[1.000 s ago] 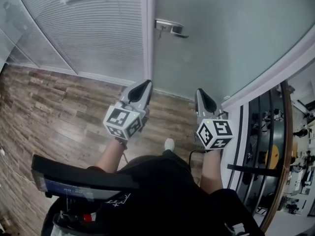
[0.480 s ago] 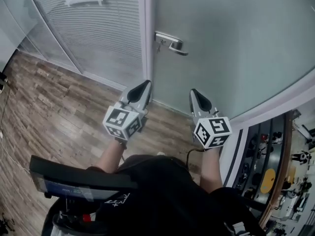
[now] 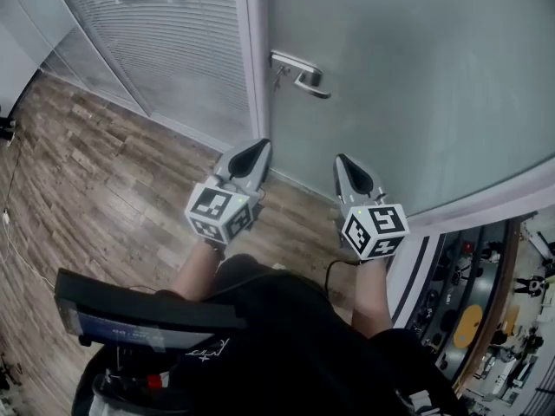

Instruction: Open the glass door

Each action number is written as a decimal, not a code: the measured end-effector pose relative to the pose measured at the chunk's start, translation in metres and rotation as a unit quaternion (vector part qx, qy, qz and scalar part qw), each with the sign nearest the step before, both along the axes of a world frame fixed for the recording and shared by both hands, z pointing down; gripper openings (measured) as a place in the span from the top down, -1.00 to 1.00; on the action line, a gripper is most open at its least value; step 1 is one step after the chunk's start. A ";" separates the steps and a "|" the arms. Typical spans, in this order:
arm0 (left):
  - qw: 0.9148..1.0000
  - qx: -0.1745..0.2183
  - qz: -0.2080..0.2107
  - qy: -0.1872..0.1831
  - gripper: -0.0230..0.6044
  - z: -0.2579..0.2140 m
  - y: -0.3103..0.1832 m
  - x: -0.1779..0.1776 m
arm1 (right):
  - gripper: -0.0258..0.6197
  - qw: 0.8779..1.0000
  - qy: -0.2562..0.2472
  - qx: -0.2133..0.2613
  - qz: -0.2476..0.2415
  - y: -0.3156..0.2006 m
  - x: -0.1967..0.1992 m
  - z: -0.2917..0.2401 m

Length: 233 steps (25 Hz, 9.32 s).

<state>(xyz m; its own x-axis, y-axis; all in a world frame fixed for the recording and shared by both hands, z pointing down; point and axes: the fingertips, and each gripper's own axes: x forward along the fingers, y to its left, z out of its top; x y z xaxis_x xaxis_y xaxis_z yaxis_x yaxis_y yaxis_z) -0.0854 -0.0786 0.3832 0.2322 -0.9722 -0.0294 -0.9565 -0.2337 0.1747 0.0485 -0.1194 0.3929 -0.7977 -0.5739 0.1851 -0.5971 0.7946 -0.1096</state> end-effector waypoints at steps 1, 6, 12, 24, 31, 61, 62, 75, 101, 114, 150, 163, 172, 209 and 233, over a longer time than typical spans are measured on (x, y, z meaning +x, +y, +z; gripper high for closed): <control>1.000 0.001 -0.003 0.001 0.92 -0.001 -0.002 0.000 | 0.92 1.000 0.001 -0.002 -0.002 -0.003 0.000 0.001; 1.000 -0.005 -0.013 0.007 0.92 0.006 -0.003 -0.004 | 0.92 1.000 0.007 -0.006 -0.017 -0.004 -0.008 0.006; 1.000 -0.009 -0.003 0.009 0.92 0.014 -0.012 -0.026 | 0.92 1.000 0.002 -0.014 -0.010 -0.008 -0.033 0.013; 0.998 0.002 0.070 0.001 0.92 0.032 -0.094 -0.068 | 0.91 0.998 0.046 0.014 0.047 -0.080 -0.082 0.050; 0.992 0.013 0.126 -0.027 0.92 0.001 -0.112 -0.066 | 0.91 0.981 0.159 0.054 0.092 -0.111 -0.079 0.046; 0.983 -0.026 0.181 0.012 0.92 0.022 -0.164 -0.067 | 0.48 0.816 0.513 0.235 0.128 -0.181 -0.098 0.130; 0.983 -0.027 0.181 0.011 0.92 0.023 -0.164 -0.066 | 0.48 0.819 0.510 0.230 0.132 -0.181 -0.097 0.130; 0.983 -0.035 0.183 -0.002 0.92 0.024 -0.172 -0.066 | 0.49 0.938 0.298 0.083 0.158 -0.188 -0.109 0.161; 0.982 -0.020 0.187 0.004 0.92 0.015 -0.187 -0.075 | 0.42 0.856 0.456 0.190 0.156 -0.254 -0.099 0.131; 0.978 -0.026 0.207 0.008 0.92 0.018 -0.181 -0.084 | 0.35 0.890 0.421 0.128 0.123 -0.270 -0.098 0.126; 0.990 -0.017 0.141 -0.017 0.92 0.023 -0.315 0.029 | 0.61 0.921 0.377 0.098 -0.007 -0.381 -0.096 0.141; 0.993 -0.027 0.114 -0.017 0.92 0.023 -0.335 0.034 | 0.66 0.920 0.379 0.101 -0.013 -0.434 -0.091 0.130; 0.989 -0.036 0.143 -0.005 0.92 0.032 -0.368 0.040 | 0.68 0.923 0.377 0.068 0.008 -0.470 -0.071 0.128; 0.972 -0.013 0.234 0.012 0.92 0.028 -0.577 0.136 | 0.68 0.910 0.372 -0.017 0.180 -0.682 0.117 0.159; 0.958 -0.034 0.285 0.006 0.92 0.015 -0.577 0.192 | 0.69 0.872 0.373 -0.054 0.313 -0.728 0.240 0.129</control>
